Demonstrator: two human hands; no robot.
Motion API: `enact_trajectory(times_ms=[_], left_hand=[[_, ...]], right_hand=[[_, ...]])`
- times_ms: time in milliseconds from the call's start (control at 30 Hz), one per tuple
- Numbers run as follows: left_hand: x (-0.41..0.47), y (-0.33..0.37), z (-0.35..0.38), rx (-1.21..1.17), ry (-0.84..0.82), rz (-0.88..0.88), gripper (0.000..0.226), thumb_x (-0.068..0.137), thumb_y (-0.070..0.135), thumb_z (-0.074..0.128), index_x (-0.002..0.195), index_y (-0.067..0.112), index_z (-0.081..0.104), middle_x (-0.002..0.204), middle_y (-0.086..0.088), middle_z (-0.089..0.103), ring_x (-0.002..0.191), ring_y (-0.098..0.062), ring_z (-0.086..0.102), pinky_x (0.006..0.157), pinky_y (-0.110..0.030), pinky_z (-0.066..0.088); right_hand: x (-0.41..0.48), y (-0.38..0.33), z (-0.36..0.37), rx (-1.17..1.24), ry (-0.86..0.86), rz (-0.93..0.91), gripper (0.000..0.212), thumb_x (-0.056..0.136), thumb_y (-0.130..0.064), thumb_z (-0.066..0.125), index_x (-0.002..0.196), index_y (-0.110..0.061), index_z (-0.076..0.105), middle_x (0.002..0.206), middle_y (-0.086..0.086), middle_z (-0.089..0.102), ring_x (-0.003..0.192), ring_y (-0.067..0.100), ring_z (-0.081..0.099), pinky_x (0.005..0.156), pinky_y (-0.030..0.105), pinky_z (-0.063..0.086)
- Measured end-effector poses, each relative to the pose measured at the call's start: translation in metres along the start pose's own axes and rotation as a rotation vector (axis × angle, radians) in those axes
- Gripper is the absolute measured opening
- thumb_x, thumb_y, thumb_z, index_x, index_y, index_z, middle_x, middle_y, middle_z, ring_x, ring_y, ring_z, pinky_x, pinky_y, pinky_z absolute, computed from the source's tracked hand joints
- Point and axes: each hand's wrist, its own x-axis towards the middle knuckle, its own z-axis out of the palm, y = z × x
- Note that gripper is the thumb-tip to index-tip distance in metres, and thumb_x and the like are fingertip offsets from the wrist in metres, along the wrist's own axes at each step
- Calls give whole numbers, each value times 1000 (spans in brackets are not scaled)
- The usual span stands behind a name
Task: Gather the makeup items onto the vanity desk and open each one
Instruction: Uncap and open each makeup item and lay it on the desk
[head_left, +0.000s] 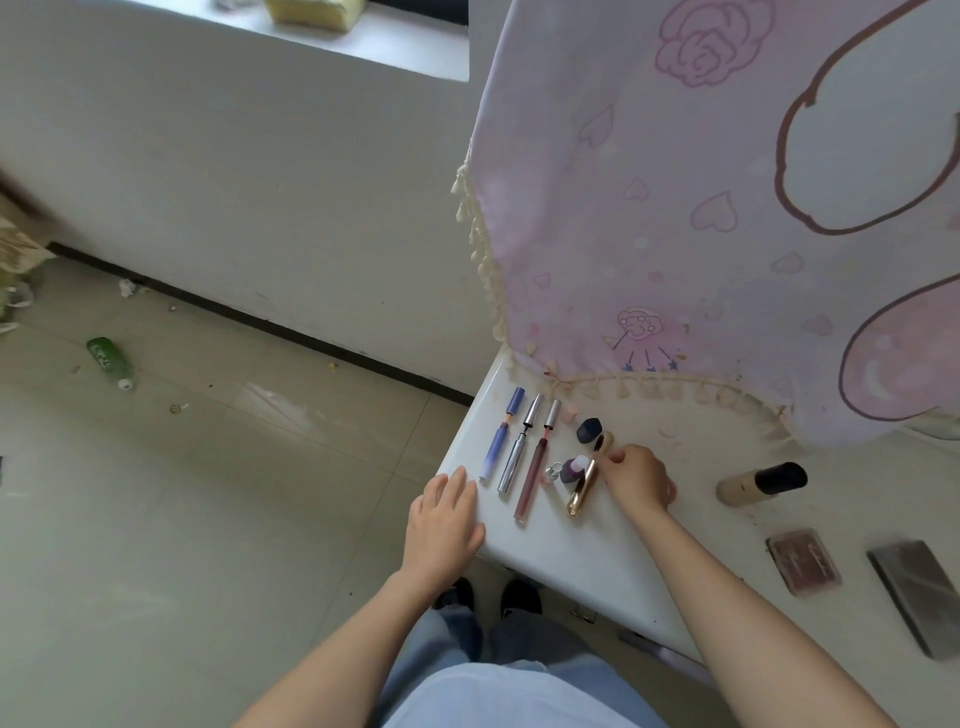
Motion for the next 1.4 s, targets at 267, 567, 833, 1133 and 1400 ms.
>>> enact_trajectory(times_ms=[267,567,833,1133,1400], left_hand=[[1,-4,-5,-104,-38,-38,50,89,32,45,136,19,34,153,4,19,140,-22,15,105,-32,27],[0,0,-54,-548,286,-128,36,89,11,52,125,9,53,125,-4,58,118,-20,46,91,-22,34],[29,86,-164,-786,93,229,36,88,22,59,123,14,56,104,5,62,80,-3,57,80,-21,48],[32,98,-195,-846,-48,304,11,83,19,65,78,10,69,63,-2,61,44,1,47,50,-20,37],[20,66,-204,-898,-74,287,8,85,16,64,82,16,71,73,-6,65,53,-8,49,53,-17,37]], right_hand=[[3,-7,-7,-115,-112,68,24,80,-25,60,74,-7,45,85,11,54,88,31,58,67,26,34],[-12,16,-62,347,-44,35,22,78,-13,62,58,-5,59,58,8,59,52,22,51,52,25,39],[-50,-21,-142,894,-160,-194,22,87,-1,54,66,-7,60,46,0,60,33,4,44,36,14,32],[-68,-63,-144,1077,-418,-429,13,66,-14,74,76,-10,67,58,4,67,50,15,52,47,17,43],[-65,-76,-154,762,-301,-668,11,79,-4,65,90,-6,68,52,-3,63,44,7,52,48,18,44]])
